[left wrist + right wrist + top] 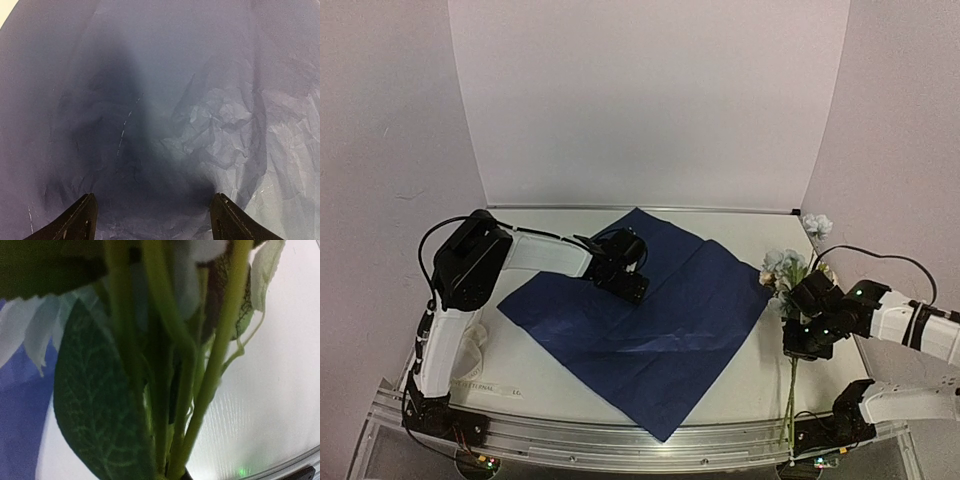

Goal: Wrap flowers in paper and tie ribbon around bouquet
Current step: Place the fake flower on the flattened wrapping paper.

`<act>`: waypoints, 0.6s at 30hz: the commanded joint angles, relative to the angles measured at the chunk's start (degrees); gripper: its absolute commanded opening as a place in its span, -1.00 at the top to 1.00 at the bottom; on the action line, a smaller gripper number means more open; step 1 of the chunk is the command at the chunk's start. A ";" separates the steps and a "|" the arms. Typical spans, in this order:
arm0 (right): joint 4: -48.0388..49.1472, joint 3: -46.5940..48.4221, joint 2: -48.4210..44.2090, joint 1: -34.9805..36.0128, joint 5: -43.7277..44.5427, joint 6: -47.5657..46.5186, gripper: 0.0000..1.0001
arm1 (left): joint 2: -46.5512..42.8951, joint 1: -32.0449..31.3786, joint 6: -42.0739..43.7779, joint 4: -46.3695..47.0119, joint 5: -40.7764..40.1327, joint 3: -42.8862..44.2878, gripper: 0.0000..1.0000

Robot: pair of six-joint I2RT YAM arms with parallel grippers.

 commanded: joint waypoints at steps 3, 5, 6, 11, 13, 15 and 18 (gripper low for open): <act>-5.55 8.88 -1.52 -0.35 0.45 -3.25 1.00 | 2.09 -1.43 4.55 -3.19 3.54 1.14 -0.58; -5.01 11.62 1.09 -0.33 -2.04 -3.63 1.00 | 1.66 -1.53 4.25 -3.70 3.72 0.81 -0.59; -4.39 12.94 2.48 -0.33 -3.31 -3.66 1.00 | 1.41 -1.53 3.86 -3.97 3.75 0.64 -0.59; 0.82 20.72 11.62 -0.31 -9.81 -1.47 1.00 | -1.46 -1.54 -0.20 -4.33 2.33 -0.20 -0.60; 2.86 23.74 15.26 -0.35 -11.52 -0.54 1.00 | -3.35 -1.54 -1.43 -4.04 1.65 -0.56 -0.64; 5.65 27.00 18.92 -0.33 -13.28 -0.01 1.00 | -5.81 -1.46 -1.92 -3.68 0.52 -1.01 -0.68; 9.87 30.97 24.01 -0.35 -16.65 0.81 1.00 | -10.34 -1.00 -2.59 -3.61 -0.84 -2.70 -0.72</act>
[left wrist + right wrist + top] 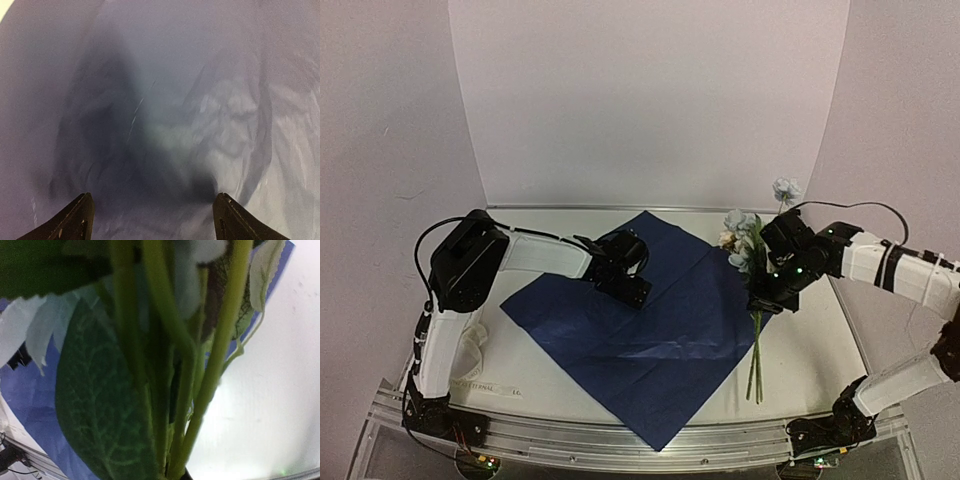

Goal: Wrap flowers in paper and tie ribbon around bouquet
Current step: Place the fake flower on the flattened wrapping paper.

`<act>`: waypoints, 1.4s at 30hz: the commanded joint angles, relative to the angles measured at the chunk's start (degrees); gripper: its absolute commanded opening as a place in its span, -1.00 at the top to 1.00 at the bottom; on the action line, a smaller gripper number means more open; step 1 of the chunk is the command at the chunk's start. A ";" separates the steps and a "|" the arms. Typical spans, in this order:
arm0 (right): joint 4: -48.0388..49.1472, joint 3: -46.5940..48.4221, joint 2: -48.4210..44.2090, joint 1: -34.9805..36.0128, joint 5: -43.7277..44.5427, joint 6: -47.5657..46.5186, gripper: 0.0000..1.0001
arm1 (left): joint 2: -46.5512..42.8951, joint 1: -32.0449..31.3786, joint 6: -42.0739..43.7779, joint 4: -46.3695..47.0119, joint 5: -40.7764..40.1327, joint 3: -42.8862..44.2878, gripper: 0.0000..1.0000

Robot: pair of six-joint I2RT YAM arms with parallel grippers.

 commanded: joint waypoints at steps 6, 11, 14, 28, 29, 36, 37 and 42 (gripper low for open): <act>23.56 13.37 17.25 -0.01 -11.28 6.35 1.00 | -18.19 1.55 -4.68 -1.37 -1.63 -9.78 -0.71; 31.46 20.68 27.13 0.65 -15.19 7.75 1.00 | -24.34 2.76 -7.13 -1.15 1.54 -18.14 -0.65; 31.03 25.98 32.46 1.59 -16.07 6.97 1.00 | -25.93 3.08 -8.43 -1.22 3.26 -21.92 -0.62; 13.64 41.09 47.15 6.13 -9.60 -6.44 1.00 | -26.54 5.97 -10.37 1.42 7.52 -32.35 -0.54; 12.97 42.09 48.07 6.25 -9.19 -6.64 1.00 | -26.46 6.00 -10.34 1.47 7.72 -32.69 -0.53; 10.78 47.21 52.90 8.15 -1.07 -9.59 1.00 | -25.97 6.20 -9.37 1.69 8.90 -34.07 -0.51; 10.65 47.56 53.12 8.56 0.58 -10.47 1.00 | -25.77 6.24 -9.06 1.59 9.19 -33.94 -0.51; 9.54 51.87 55.35 9.99 4.85 -12.81 1.00 | -24.80 6.55 -7.76 1.03 9.55 -33.22 -0.49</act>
